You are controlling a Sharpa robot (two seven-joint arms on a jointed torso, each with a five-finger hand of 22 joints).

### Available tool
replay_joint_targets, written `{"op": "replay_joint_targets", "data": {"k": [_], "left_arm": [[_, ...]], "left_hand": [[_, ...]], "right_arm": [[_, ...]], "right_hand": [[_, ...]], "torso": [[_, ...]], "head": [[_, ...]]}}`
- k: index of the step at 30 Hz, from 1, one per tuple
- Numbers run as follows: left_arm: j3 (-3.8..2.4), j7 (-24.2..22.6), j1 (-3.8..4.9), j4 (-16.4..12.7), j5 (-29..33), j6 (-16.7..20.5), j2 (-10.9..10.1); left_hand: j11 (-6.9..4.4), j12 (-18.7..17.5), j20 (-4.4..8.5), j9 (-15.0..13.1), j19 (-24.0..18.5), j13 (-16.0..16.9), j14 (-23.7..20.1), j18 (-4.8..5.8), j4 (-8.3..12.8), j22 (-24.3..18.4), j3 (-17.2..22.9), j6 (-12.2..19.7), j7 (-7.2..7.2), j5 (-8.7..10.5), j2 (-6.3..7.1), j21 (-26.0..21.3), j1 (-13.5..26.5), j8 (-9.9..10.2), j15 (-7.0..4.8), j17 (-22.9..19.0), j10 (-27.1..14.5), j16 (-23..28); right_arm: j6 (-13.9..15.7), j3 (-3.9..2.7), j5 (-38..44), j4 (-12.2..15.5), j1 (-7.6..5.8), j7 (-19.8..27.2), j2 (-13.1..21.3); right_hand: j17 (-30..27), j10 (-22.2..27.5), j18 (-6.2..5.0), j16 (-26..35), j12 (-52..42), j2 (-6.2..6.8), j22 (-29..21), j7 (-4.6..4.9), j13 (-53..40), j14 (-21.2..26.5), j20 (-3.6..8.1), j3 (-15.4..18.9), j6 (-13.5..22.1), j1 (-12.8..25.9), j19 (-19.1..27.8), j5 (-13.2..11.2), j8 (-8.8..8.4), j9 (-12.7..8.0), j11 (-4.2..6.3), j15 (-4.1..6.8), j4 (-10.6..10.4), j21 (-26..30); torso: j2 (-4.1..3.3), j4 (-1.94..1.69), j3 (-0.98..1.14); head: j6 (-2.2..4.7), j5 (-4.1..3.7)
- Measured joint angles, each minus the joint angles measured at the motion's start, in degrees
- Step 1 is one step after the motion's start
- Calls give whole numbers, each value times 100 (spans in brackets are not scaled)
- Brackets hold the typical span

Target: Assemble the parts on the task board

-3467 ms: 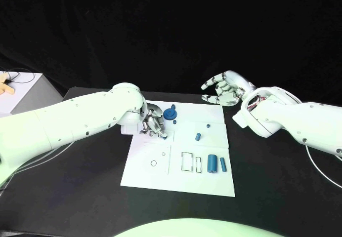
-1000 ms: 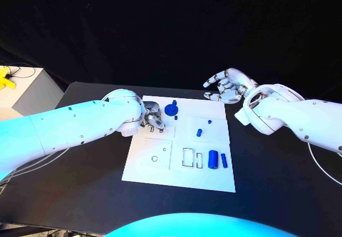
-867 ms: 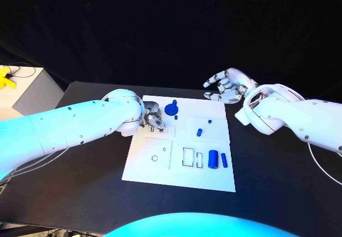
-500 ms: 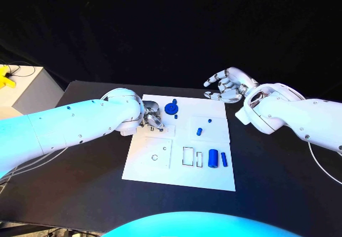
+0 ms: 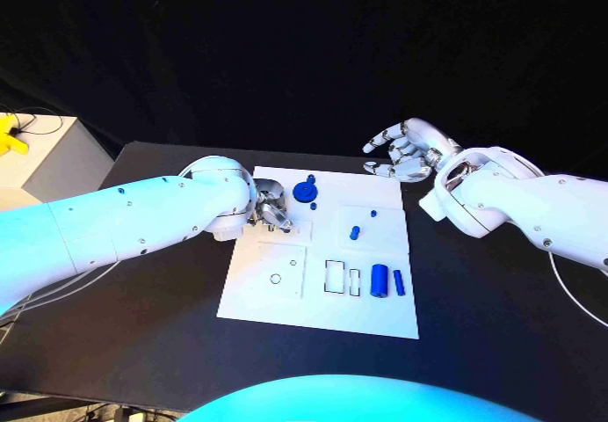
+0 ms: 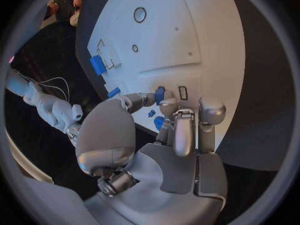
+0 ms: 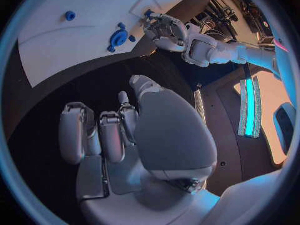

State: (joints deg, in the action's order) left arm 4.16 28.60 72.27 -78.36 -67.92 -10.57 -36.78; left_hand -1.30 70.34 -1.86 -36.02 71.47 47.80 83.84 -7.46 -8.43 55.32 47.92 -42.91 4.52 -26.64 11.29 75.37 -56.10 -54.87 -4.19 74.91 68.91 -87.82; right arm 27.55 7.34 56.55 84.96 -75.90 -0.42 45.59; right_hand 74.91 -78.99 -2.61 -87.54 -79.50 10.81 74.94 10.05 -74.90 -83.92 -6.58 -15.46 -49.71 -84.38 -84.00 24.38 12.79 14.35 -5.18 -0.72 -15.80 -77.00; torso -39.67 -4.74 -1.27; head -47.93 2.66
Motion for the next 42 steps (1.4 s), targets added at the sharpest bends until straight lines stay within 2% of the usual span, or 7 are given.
{"op": "replay_joint_targets", "data": {"k": [17,21,24,33,42], "left_arm": [[0,3,0,8,2,-20,8],[-1,3,0,31,2,-36,28],[-2,4,0,51,4,-50,42],[-11,6,-3,104,12,-125,91],[-18,10,-2,131,11,-179,110]], "left_hand": [[1,0,0,-3,0,-23,22,-1,0,5,0,0,0,3,-1,0,-1,5,-21,0,-1,0],[1,0,0,-216,0,-23,22,-1,0,14,0,0,0,4,-1,0,-1,5,-21,0,-1,0],[-1,0,0,-218,0,-23,22,-1,0,15,0,0,0,4,-6,0,5,5,-21,0,1,0],[-22,21,15,-711,26,2,22,-2,24,31,-24,-42,-12,4,-46,8,45,6,-21,0,113,-12],[-56,105,21,-783,104,185,22,-2,56,123,-55,-97,-17,4,-52,50,56,6,-21,0,240,-27]], "right_arm": [[-8,0,0,-5,5,-3,-2],[-10,0,0,-5,7,-3,-3],[-11,0,0,-5,7,-3,-2],[-13,0,1,-5,7,-4,1],[-14,0,1,-5,8,-4,2]], "right_hand": [[0,0,0,0,0,14,-1,0,-4,0,0,-13,0,14,0,14,6,0,0,0,-1,0],[0,0,0,0,0,14,-2,0,-4,0,0,-13,0,14,0,14,6,0,0,0,-1,0],[0,0,0,0,0,14,-2,0,-3,0,0,-13,0,14,0,14,6,0,0,0,-1,0],[0,0,0,0,0,14,-3,0,-2,0,0,-13,0,14,0,14,6,0,0,0,-1,0],[0,0,0,0,0,14,-3,0,-2,0,0,-13,0,14,0,14,6,0,0,0,-1,0]], "torso": [[1,0,7],[1,3,7],[1,3,7],[-5,3,7],[-7,3,9]], "head": [[-25,4],[-29,5],[-32,5],[-48,-4],[-73,-9]]}}
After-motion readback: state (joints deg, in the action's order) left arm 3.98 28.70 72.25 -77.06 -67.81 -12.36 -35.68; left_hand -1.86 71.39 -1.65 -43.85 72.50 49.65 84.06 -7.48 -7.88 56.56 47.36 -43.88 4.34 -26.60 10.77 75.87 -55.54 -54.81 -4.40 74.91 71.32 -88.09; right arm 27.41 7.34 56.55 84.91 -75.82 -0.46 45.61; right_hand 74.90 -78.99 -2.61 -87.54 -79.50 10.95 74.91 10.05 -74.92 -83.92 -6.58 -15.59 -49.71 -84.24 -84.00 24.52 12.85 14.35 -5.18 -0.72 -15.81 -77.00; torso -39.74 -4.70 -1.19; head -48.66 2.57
